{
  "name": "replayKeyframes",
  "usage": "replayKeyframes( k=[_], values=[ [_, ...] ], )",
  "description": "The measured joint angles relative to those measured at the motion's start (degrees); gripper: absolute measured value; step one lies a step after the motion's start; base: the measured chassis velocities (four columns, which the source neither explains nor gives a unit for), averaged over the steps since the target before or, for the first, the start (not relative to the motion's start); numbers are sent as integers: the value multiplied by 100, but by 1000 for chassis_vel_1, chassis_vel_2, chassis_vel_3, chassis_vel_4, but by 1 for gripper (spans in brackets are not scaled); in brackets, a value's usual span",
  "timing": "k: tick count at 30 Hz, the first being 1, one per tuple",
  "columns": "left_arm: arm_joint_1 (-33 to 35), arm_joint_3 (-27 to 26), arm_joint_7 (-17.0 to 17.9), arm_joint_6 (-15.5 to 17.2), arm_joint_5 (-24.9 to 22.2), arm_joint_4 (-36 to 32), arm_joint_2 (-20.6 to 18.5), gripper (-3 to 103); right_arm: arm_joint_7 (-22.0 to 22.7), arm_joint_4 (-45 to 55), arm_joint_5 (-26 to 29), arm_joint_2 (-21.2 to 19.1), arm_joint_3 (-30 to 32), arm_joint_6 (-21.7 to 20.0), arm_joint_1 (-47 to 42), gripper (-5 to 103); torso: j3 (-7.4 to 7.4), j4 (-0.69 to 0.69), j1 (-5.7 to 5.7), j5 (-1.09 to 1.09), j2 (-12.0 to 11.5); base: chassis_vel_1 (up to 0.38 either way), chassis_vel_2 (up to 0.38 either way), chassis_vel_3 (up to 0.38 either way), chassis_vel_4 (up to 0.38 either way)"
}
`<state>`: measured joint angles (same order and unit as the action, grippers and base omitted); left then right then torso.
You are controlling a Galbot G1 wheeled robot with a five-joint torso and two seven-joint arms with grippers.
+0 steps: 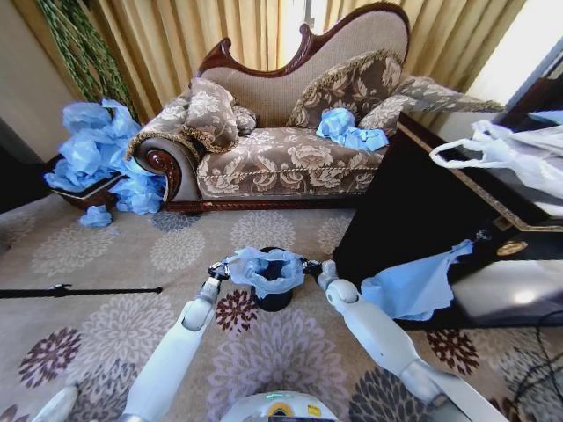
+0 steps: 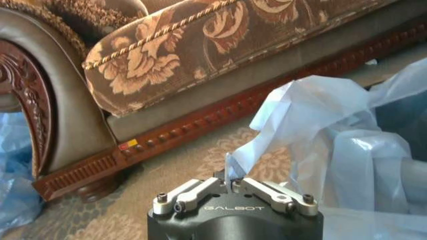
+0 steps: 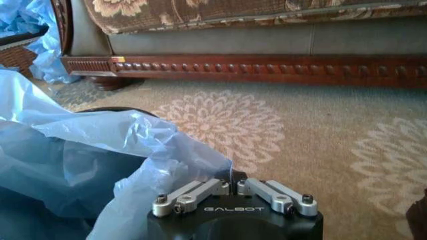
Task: Place a garbage bag over the trash bin.
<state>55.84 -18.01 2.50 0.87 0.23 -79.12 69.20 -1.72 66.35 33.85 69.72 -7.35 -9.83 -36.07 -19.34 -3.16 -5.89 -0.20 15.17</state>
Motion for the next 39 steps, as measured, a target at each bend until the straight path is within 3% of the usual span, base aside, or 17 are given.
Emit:
replayKeyframes(
  k=[21,24,27,32,39],
  values=[
    [-284,41,226,818,-928,550,204,0,-261,-922,-366,523,19,32,260,0,1,-1,1,0,0,0,0,0,0],
    [-281,39,238,822,-926,576,214,0,-261,-967,-398,561,35,76,262,0,1,-1,1,-1,0,0,0,0,0],
    [-213,-17,159,456,-354,322,177,0,-225,-875,-469,573,77,115,276,0,0,1,0,0,0,0,0,0,0],
    [-154,29,134,495,-368,-143,103,0,-216,-735,-554,524,45,119,365,0,1,-2,1,0,0,0,0,0,0],
    [-253,50,151,518,-459,-77,105,0,-226,-940,-598,631,-39,66,588,0,0,1,1,0,0,0,0,0,0]
  ],
)
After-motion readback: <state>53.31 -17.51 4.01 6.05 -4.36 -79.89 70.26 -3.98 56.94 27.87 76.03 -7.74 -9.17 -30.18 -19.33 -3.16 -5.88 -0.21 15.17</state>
